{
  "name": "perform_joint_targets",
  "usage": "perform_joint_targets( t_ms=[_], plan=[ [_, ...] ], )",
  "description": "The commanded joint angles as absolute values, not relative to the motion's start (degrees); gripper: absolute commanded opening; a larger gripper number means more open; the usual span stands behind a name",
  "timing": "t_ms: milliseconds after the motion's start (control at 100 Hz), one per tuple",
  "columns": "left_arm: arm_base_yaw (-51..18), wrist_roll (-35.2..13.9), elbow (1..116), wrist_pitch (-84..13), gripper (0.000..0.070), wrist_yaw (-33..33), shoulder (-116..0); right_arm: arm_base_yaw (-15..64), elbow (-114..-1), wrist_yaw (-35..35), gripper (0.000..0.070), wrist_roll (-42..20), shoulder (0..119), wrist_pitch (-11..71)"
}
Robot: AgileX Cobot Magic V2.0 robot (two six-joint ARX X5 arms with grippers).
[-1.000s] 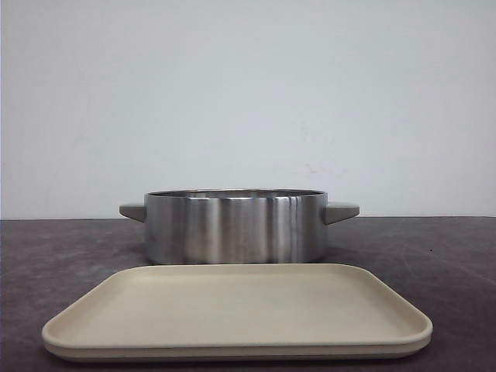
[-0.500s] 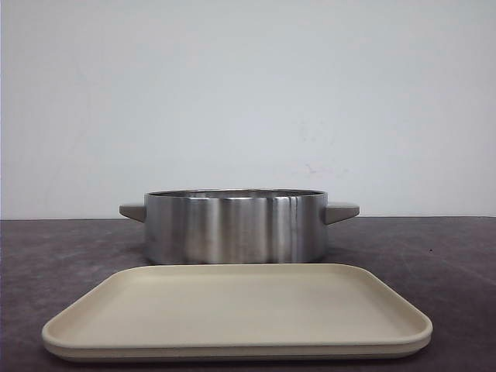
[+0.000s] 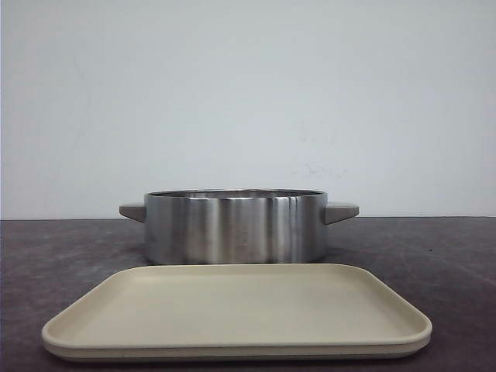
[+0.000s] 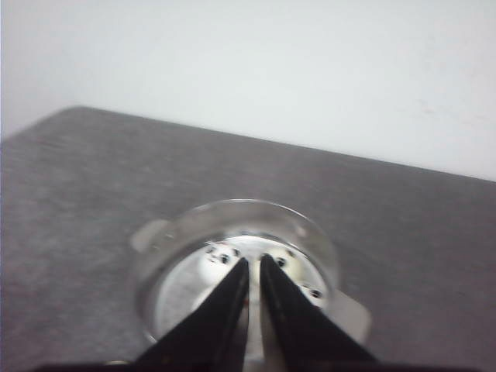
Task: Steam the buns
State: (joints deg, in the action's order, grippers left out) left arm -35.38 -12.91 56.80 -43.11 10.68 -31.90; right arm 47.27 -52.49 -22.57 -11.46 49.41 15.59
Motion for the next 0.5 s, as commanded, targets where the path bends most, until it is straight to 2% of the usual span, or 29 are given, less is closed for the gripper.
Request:
perform_joint_targets(
  t_ms=[0, 110, 390, 490],
  plan=[
    [-35.64, -13.10, 57.47, -42.37, 0.0000, 10.94, -32.12, 45.58, -50.78, -22.94, 0.0016, -11.11, 47.62, 15.57],
    [-35.64, -13.10, 57.47, -42.37, 0.0000, 10.94, -32.10, 40.60, -44.25, -22.48, 0.0016, -11.11, 42.63, 13.06],
    [-35.64, -13.10, 57.47, -42.39, 0.0000, 10.94, -32.10, 24.91, -18.31, -15.11, 0.0016, -10.72, 24.40, -3.75],
    [-35.64, -13.10, 57.47, -42.37, 0.0000, 10.94, -32.10, 19.59, -11.20, -14.66, 0.0016, -9.96, 17.85, -4.95]
  ],
)
